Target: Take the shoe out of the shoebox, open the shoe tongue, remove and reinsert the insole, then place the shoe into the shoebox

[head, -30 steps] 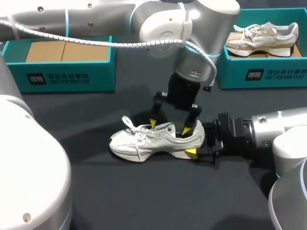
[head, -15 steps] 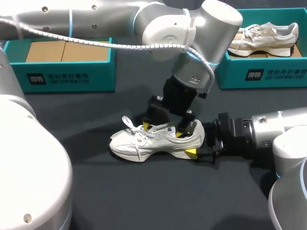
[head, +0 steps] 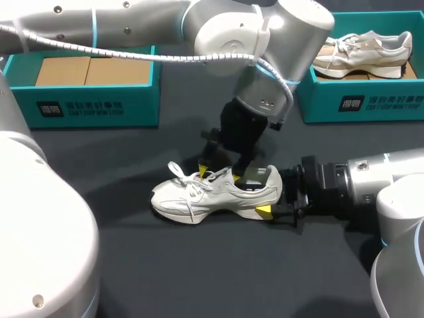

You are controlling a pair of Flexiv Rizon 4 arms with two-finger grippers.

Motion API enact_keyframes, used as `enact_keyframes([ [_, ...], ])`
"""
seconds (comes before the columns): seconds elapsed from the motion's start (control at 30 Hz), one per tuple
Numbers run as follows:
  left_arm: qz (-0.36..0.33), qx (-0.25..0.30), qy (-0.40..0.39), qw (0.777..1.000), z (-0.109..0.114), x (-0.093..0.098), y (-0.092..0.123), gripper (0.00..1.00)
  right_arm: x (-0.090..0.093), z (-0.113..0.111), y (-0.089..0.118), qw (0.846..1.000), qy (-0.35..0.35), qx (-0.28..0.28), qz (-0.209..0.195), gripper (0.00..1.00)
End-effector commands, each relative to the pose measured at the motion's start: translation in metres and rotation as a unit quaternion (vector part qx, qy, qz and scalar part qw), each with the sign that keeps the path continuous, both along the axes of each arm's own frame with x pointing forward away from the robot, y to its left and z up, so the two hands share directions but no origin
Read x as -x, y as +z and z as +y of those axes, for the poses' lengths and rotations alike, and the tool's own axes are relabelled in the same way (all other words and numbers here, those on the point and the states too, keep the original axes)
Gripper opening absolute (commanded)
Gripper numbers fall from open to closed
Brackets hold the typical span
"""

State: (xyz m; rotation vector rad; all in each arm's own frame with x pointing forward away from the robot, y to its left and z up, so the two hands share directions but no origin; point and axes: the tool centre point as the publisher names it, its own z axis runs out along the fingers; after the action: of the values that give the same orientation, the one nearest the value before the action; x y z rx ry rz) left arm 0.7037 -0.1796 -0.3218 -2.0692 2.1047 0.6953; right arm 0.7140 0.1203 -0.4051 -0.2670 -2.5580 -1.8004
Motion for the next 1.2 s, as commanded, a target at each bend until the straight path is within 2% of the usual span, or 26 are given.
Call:
enact_keyframes([
  [0.03,-0.001,0.017,-0.001,1.0,0.012,0.002,0.008,0.51,0.001,-0.001,0.0,1.0,-0.001,0.001,0.0,0.0],
  [0.23,-0.001,0.038,-0.014,0.999,0.015,0.004,0.014,0.38,0.001,-0.001,0.0,1.0,-0.001,0.001,0.0,0.0],
  [0.3,-0.001,0.044,-0.015,0.999,0.015,0.004,0.015,0.22,0.001,-0.001,0.0,1.0,-0.001,0.001,0.0,0.0],
  [0.37,-0.001,0.053,-0.015,0.998,0.016,0.005,0.016,0.02,0.001,-0.001,0.0,1.0,-0.001,0.001,0.0,0.0],
  [0.4,-0.002,0.059,-0.018,0.998,0.017,0.005,0.016,0.0,0.001,-0.001,0.0,1.0,-0.001,0.001,0.0,0.0],
  [0.7,-0.026,0.146,-0.013,0.989,0.03,0.007,0.026,0.0,0.001,-0.001,0.0,1.0,-0.001,0.001,0.0,0.0],
  [0.97,-0.066,0.243,0.023,0.967,0.058,0.009,0.031,0.0,0.001,-0.001,0.0,1.0,-0.001,0.001,0.0,0.0],
  [1.2,-0.088,0.294,0.047,0.951,0.08,0.008,0.026,0.0,0.001,-0.001,0.0,1.0,-0.001,0.001,0.0,0.0],
])
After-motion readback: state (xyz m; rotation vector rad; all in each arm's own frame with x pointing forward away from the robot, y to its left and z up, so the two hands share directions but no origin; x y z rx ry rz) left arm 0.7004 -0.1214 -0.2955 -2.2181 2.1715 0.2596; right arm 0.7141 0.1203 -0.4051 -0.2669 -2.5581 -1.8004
